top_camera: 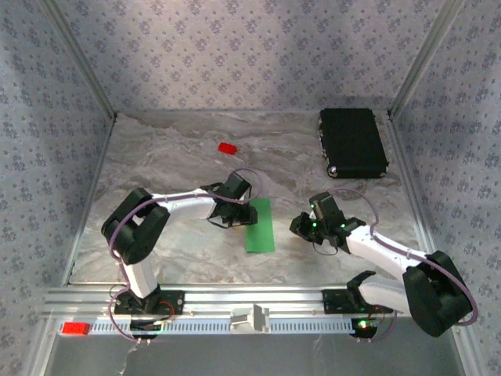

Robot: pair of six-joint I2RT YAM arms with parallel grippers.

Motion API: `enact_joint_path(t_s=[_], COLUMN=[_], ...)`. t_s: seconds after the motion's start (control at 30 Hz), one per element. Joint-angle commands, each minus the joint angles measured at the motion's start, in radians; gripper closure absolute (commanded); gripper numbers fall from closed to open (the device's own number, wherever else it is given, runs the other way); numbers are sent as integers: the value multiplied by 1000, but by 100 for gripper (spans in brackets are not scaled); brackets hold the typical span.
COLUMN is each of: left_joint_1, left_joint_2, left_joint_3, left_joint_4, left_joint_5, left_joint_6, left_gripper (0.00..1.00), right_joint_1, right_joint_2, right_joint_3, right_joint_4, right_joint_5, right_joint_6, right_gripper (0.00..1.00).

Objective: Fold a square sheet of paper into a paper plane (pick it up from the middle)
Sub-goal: Hold the square sheet of paper at the center of the table.

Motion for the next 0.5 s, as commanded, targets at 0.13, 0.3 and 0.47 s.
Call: enact_joint_path(t_s=[0.13,0.3,0.47], left_joint_1=[-7,-8,-7], left_joint_2=[104,99,103], left_joint_3=[-28,-33,-21], left_joint_4=[1,11,4], left_joint_5=[-79,-82,-84], left_joint_6=[27,17,22], left_gripper=[56,57,57], right_joint_1=[20,30,36], right_joint_2=[30,46,54], right_joint_3=[39,46,47], right_joint_4=[13,18,22], right_joint_5=[-15,-16,-17], right_joint_6=[-2,-3,-2], right_gripper=[82,82,83])
